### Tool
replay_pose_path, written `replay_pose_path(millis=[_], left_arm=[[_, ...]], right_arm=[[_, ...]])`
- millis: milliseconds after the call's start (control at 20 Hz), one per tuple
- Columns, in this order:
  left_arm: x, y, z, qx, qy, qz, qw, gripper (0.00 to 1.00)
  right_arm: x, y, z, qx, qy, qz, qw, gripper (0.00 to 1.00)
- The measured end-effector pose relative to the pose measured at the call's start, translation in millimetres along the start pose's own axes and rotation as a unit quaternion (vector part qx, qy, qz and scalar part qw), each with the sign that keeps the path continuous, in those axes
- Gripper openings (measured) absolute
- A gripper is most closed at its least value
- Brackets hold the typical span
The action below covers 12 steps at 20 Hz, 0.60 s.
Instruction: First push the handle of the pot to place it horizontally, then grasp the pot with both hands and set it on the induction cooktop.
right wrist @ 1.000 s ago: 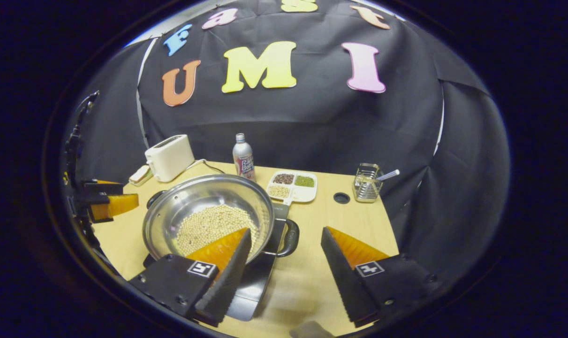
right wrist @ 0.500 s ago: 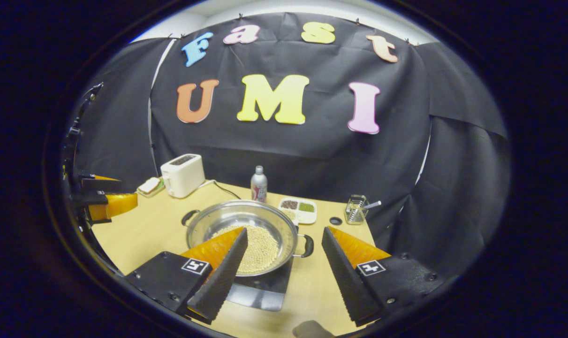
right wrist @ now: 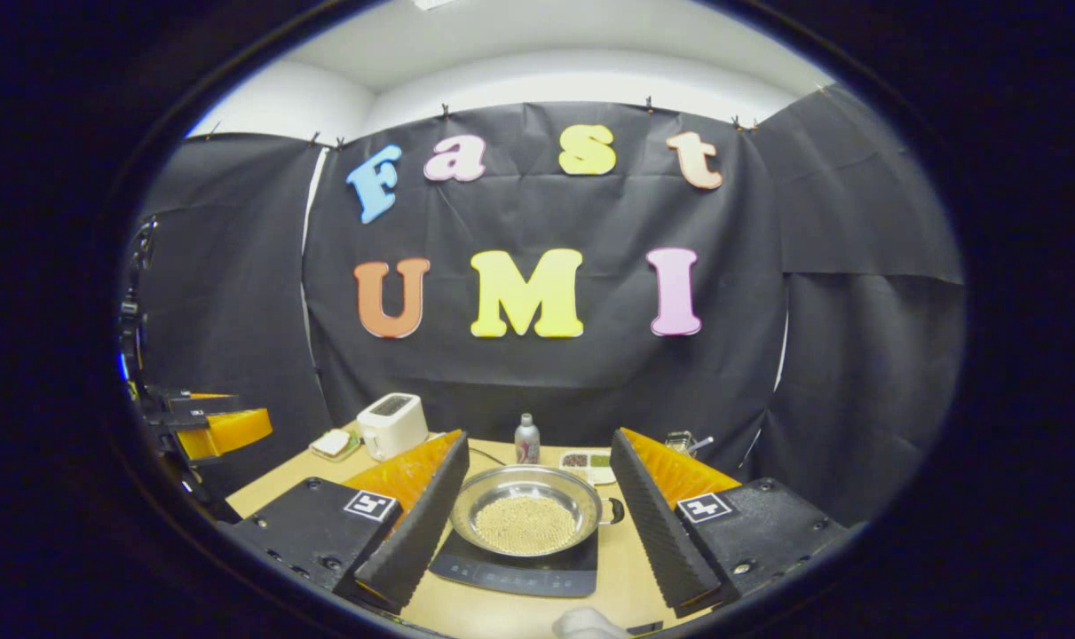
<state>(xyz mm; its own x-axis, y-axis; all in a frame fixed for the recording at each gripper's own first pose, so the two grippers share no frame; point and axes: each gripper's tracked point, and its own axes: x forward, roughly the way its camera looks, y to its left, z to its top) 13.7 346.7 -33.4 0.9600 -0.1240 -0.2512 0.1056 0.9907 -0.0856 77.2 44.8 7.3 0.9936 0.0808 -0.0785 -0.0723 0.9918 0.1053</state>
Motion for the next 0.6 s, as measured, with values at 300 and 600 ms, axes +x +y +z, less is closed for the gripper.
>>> replay_pose_path(millis=[300,600], left_arm=[[-48,27,44,0.009,-0.059,0.045,0.997,0.95],[-62,22,65,-0.013,-0.076,0.05,0.996,0.95]], right_arm=[[-35,-3,33,0.039,-0.023,-0.009,0.999,1.0],[-54,-13,54,0.022,-0.049,-0.02,0.998,0.96]])
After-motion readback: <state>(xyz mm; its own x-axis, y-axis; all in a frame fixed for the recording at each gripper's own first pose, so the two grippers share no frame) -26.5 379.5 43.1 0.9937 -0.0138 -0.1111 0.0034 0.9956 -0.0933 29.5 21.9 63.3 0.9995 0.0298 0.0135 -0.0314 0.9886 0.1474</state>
